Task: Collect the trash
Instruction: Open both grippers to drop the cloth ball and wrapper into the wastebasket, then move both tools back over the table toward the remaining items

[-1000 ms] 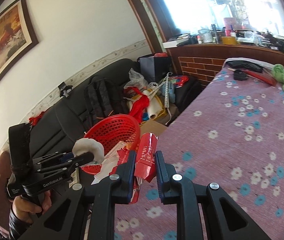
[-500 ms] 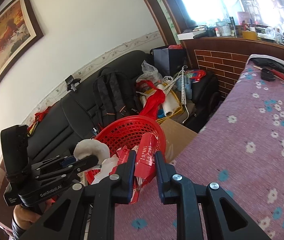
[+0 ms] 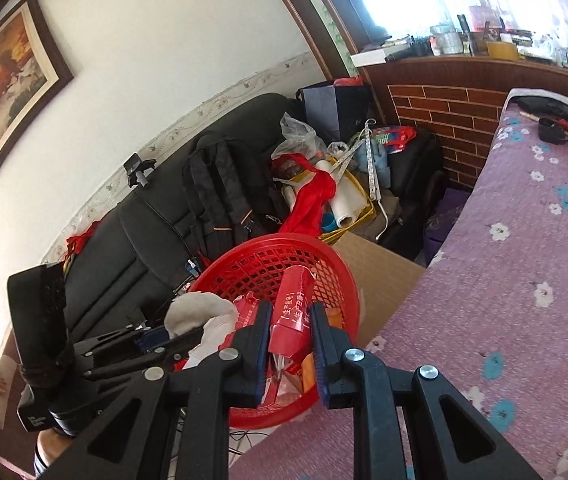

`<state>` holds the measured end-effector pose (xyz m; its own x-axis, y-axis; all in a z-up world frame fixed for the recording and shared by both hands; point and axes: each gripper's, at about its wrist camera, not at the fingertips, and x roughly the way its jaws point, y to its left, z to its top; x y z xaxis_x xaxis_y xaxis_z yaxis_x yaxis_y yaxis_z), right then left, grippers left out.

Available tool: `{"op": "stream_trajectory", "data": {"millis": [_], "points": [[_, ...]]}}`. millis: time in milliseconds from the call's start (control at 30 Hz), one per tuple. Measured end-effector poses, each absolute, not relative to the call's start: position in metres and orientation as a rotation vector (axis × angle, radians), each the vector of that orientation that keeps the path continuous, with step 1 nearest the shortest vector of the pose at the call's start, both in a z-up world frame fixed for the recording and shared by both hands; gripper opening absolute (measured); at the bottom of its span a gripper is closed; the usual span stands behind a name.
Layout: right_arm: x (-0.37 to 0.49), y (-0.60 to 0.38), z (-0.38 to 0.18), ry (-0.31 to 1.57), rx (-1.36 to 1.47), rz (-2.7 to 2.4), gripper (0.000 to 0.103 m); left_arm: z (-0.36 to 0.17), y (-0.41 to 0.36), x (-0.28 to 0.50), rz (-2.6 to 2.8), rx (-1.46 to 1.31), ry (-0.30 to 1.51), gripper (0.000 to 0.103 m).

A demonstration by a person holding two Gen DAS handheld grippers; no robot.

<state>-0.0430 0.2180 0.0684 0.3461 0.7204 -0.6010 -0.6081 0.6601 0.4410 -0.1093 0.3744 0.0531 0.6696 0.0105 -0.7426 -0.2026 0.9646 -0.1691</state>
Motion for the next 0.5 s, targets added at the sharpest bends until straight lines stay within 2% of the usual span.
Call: {"op": "stream_trajectory", "data": {"millis": [133,200,267,333,400,433,467,500], "points": [[-0.037,0.226,0.059,0.891,0.162,0.875,0.023,0.045,0.376,-0.106,0.127,-0.261,0.849,0.035],[-0.034,0.228,0.055,0.909,0.173,0.889,0.023,0.043,0.378,-0.106,0.134,-0.276,0.854,0.044],[-0.032,0.230,0.052,0.921,0.180,0.902,0.025,0.042,0.379,-0.107,0.149,-0.294,0.852,0.063],[-0.032,0.229,0.050,0.926,0.181,0.890,0.025,0.044,0.378,-0.110,0.154,-0.303,0.841,0.065],[-0.032,0.224,0.051,0.924,0.193,0.886,0.031,0.047,0.376,-0.113,0.159,-0.304,0.836,0.068],[-0.032,0.221,0.052,0.920,0.200,0.885,0.045,0.049,0.375,-0.114,0.165,-0.301,0.834,0.069],[-0.033,0.218,0.053,0.915,0.205,0.879,0.071,0.050,0.374,-0.115,0.174,-0.296,0.832,0.069],[-0.033,0.213,0.056,0.902,0.219,0.871,0.076,0.052,0.373,-0.118,0.182,-0.291,0.828,0.070]]}}
